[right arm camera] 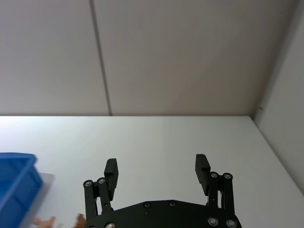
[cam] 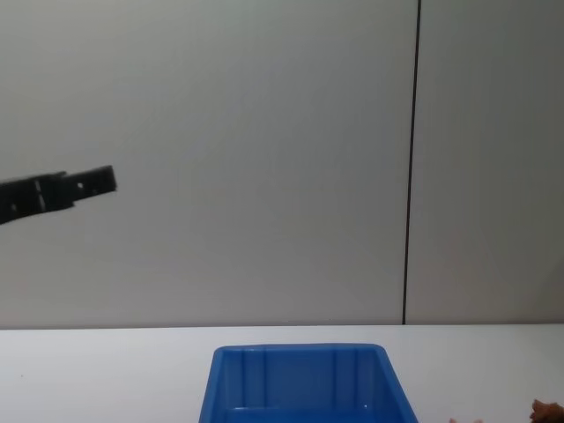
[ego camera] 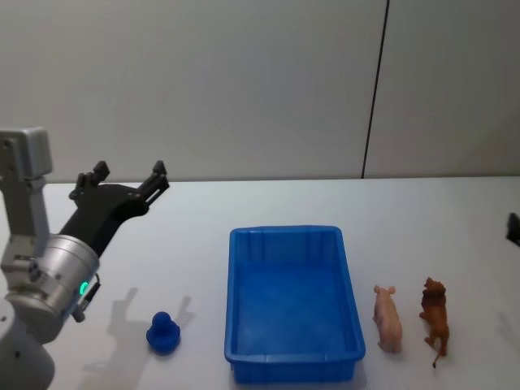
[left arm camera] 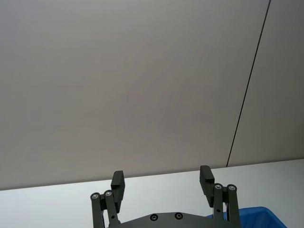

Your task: Pick up the two dolls from the table and place them into the box.

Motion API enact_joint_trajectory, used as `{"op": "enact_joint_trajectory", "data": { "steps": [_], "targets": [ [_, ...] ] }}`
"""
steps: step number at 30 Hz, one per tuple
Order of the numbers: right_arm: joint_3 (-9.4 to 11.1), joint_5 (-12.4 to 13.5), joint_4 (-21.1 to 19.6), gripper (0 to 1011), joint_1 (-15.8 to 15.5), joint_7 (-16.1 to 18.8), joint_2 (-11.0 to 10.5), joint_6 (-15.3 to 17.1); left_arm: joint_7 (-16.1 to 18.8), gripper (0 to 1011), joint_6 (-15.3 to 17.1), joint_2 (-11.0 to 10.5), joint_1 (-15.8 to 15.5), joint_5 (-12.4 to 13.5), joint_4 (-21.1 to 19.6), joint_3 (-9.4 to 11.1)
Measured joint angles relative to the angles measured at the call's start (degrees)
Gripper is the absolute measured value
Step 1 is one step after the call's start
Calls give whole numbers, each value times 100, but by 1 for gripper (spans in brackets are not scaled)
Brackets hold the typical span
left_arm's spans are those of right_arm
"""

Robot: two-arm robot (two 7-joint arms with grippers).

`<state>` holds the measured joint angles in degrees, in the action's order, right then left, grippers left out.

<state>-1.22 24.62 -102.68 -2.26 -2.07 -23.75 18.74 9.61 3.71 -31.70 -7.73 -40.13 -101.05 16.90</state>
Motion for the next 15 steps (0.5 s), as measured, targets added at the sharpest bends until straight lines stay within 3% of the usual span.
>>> {"op": "enact_joint_trajectory", "data": {
  "steps": [15],
  "targets": [
    [-810, -561, 103, 1001, 99, 406, 302, -1158, -416, 1001, -119, 396, -235, 1156, 317, 369]
  ]
}}
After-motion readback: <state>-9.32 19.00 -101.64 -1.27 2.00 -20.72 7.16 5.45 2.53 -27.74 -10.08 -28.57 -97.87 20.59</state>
